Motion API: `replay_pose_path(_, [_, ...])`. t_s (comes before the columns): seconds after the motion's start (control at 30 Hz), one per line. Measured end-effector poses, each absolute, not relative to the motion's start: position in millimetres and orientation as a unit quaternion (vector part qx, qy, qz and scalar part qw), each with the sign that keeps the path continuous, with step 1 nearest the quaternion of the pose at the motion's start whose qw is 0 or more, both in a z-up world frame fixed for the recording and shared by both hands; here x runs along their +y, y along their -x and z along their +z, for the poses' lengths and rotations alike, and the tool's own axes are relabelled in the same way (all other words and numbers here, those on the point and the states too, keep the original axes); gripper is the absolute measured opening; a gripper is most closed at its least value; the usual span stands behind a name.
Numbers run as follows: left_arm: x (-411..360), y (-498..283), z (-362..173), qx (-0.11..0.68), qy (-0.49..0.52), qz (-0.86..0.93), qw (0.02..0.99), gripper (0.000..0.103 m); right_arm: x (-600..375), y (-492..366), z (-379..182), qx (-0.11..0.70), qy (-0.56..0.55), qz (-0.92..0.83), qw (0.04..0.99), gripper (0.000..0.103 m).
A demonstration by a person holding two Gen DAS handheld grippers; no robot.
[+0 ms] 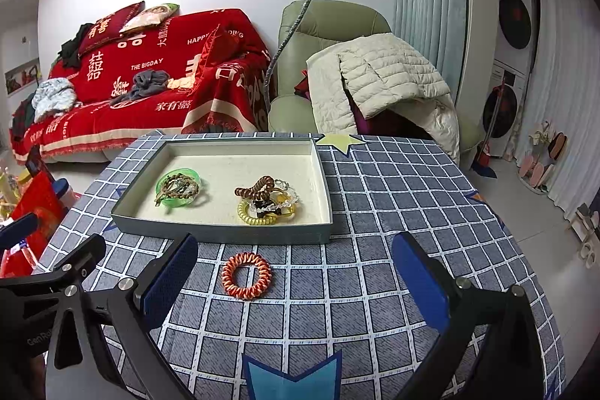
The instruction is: Organize jewelry
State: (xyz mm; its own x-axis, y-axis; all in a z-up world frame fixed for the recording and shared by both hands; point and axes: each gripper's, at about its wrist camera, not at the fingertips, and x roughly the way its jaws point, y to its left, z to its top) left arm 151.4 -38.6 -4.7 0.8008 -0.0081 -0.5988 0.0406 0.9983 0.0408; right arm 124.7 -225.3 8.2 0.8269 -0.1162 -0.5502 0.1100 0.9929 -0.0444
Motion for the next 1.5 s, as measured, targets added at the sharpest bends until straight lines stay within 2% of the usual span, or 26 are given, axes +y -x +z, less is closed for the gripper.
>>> replay_pose_path(1.5, [-38.4, -146.5, -6.6, 0.316, -0.025, -0.014, 0.948, 0.103, -223.3, -122.9, 11.3, 0.286, 0.005, -0.056, 0.957, 0.103])
